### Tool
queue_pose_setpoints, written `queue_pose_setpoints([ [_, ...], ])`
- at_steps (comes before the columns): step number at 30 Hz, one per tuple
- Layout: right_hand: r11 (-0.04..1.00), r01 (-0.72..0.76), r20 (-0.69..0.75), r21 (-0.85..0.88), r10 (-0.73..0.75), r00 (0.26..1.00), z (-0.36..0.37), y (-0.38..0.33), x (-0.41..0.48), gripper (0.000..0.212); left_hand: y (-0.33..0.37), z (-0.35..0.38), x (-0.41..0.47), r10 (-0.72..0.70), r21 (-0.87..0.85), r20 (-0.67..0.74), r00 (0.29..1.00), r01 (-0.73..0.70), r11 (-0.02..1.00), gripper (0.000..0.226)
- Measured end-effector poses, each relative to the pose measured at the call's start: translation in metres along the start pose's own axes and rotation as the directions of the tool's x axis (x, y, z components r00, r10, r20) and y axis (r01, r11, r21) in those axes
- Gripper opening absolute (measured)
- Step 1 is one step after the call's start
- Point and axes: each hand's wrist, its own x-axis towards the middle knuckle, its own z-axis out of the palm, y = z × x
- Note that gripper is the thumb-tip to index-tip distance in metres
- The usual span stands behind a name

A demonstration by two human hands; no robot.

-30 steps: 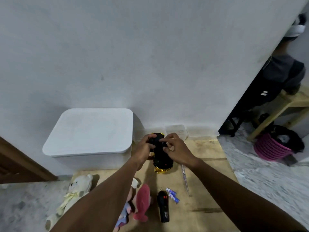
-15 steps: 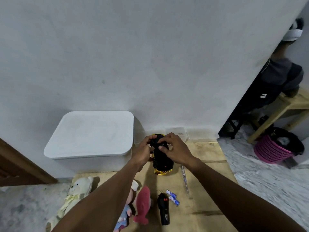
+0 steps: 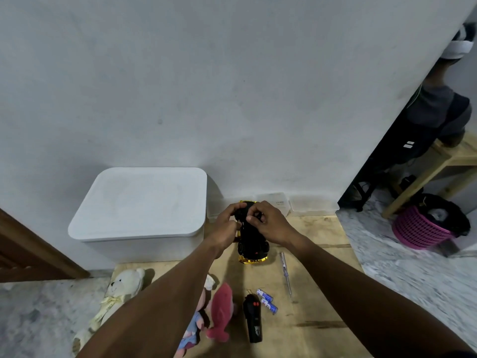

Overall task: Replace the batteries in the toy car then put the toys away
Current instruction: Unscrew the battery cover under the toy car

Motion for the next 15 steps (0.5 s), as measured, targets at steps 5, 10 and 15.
queue_pose_setpoints([
  [5, 1.000, 0.004, -0.010, -0.026, -0.004, 1.000, 0.002, 0.002, 0.003, 0.001, -0.001, 0.001, -0.001, 0.002, -0.003, -0.009, 1.000, -0.002, 1.000, 0.064],
  [10, 0.999, -0.024, -0.015, 0.029, 0.024, 1.000, 0.004, 0.005, 0.001, 0.011, -0.001, -0.002, -0.002, -0.011, 0.019, -0.006, 1.000, 0.011, 1.000, 0.063],
  [15, 0.989, -0.052, -0.236, 0.140, 0.084, 0.968, 0.000, 0.023, -0.013, 0.015, -0.004, -0.005, -0.002, -0.059, 0.077, -0.033, 0.998, 0.061, 0.995, 0.060],
])
